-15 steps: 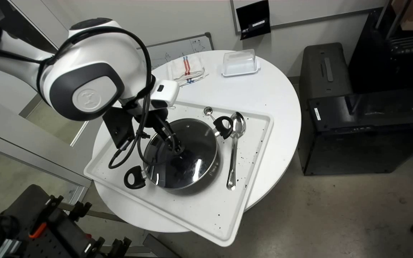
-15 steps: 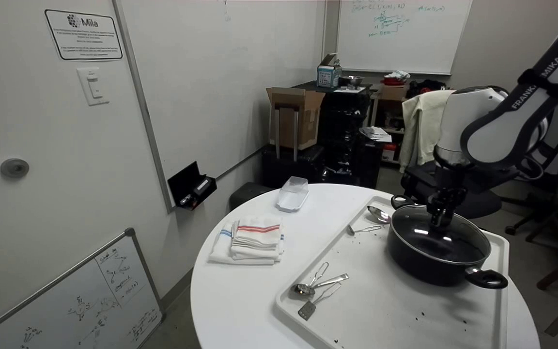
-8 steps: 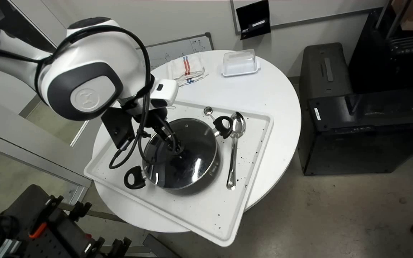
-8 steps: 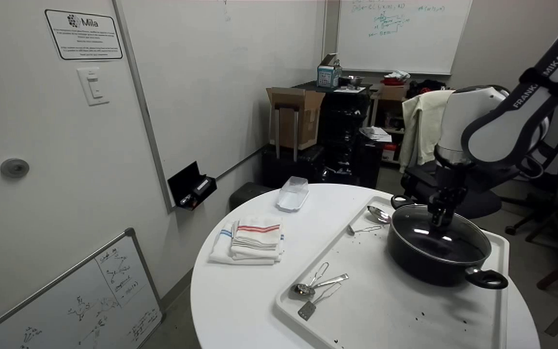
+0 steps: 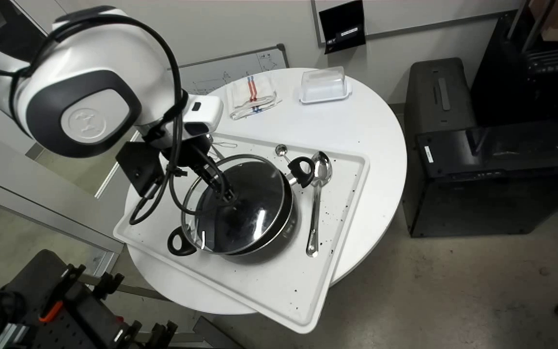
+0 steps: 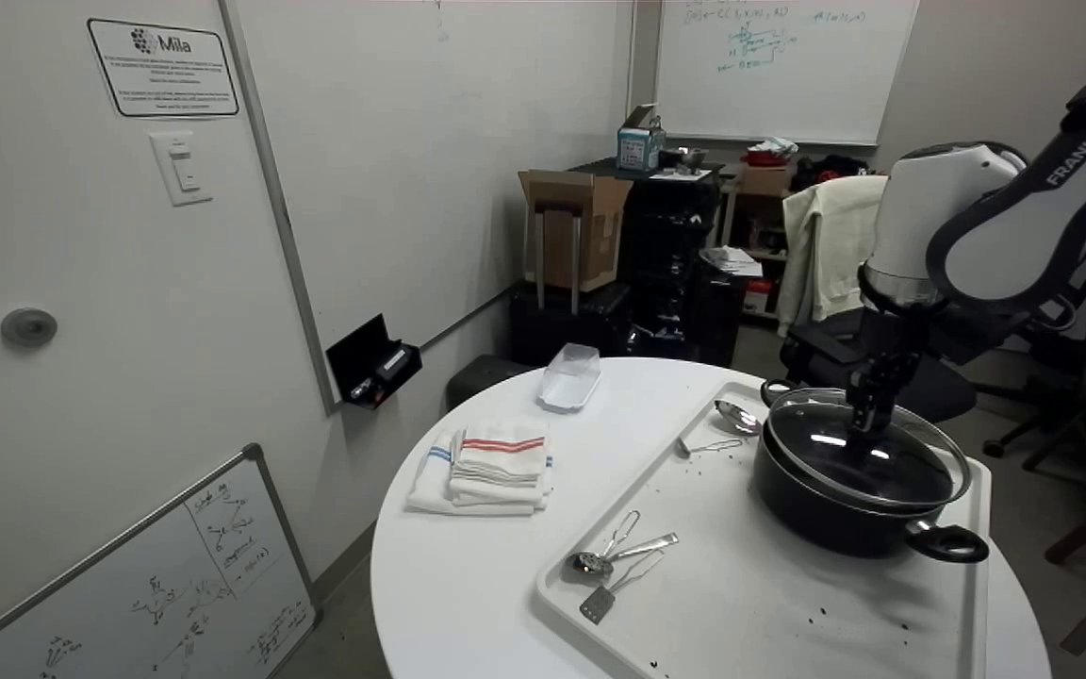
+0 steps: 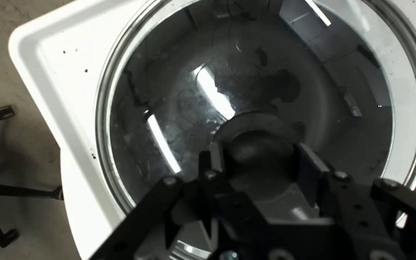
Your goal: Remove the lid from the pot
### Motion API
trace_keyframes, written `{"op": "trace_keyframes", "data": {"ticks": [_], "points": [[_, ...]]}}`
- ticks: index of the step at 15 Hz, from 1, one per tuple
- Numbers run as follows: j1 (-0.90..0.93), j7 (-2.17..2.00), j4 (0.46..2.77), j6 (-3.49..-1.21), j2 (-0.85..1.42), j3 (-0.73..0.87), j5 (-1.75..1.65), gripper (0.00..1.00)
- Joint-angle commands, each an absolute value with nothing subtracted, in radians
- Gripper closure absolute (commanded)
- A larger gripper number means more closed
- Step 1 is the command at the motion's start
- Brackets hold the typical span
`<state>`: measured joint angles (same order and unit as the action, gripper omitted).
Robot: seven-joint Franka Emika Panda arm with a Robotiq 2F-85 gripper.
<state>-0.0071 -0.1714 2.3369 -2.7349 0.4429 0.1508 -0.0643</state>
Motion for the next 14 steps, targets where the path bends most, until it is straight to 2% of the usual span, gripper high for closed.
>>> {"op": "trace_keyframes", "data": {"ticks": [1, 14], "points": [[0.054, -0.198, 2.391, -2.753, 0.379, 0.185, -0.138, 0.75], [0.345, -0.427, 2.4, -2.798, 0.413, 0.215, -0.39, 0.75]]}}
